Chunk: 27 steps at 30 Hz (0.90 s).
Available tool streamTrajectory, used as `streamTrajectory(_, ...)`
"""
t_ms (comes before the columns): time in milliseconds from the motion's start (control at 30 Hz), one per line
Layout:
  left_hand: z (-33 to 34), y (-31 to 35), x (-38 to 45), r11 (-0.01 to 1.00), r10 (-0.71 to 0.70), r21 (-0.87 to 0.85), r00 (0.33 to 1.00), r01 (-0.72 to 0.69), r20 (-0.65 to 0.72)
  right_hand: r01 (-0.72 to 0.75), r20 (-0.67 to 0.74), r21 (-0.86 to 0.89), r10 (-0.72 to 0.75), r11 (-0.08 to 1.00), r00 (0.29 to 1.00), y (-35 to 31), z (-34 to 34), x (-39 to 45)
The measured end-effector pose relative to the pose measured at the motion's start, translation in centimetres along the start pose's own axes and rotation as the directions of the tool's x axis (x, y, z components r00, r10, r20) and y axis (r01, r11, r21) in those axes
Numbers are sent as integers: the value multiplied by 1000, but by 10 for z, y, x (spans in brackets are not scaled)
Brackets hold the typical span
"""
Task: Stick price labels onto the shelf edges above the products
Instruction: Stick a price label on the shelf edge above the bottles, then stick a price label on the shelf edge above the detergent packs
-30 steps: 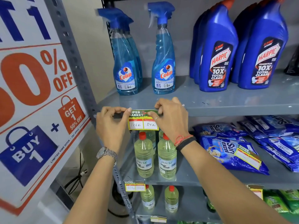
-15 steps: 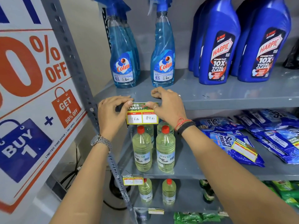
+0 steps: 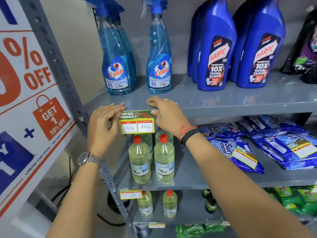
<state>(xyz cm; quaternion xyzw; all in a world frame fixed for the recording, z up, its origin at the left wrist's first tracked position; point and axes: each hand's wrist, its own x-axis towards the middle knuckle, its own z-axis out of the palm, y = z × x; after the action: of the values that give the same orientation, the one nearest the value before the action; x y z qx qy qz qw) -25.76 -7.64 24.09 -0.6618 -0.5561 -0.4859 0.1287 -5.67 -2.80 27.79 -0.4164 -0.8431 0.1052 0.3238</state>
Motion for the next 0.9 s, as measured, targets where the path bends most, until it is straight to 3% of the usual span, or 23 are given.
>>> streamTrajectory(100,8,10,-10,997,-57,44,997,59,-47,61,-87,-115,-71,992,994,3,7,-9)
streamTrajectory(167,18,26,-24,993,-74,81,985,87,-155,126,-117,-175,-148,976,982,4,11,-14)
streamTrajectory(267,46,60,-60,997,17,72,943,7,-331,205,-101,-243,-235,948,967,14,12,-25)
streamTrajectory(333,77,84,-82,999,38,42,951,-27,-307,258,-95,-295,-297,920,950,35,9,-43)
streamTrajectory(467,145,121,-108,998,-53,-42,994,49,-91,323,-45,-370,-364,871,930,114,4,-102)
streamTrajectory(533,182,142,-115,990,-132,-44,990,134,51,238,-50,-321,-268,916,962,169,-5,-134)
streamTrajectory(633,247,176,-121,965,-243,-40,942,259,233,-97,-110,-210,75,973,991,260,-28,-177)
streamTrajectory(700,291,195,-124,949,-278,-46,900,311,334,-360,-84,-160,351,919,933,314,-42,-197)
streamTrajectory(767,334,218,-126,852,-396,-155,808,501,437,-561,-27,-51,560,826,828,363,-56,-212)
streamTrajectory(833,361,229,-128,664,-516,-244,668,707,536,-666,40,21,665,745,745,394,-59,-219)
streamTrajectory(900,380,238,-134,581,-586,-209,582,787,564,-711,147,10,703,703,696,418,-58,-221)
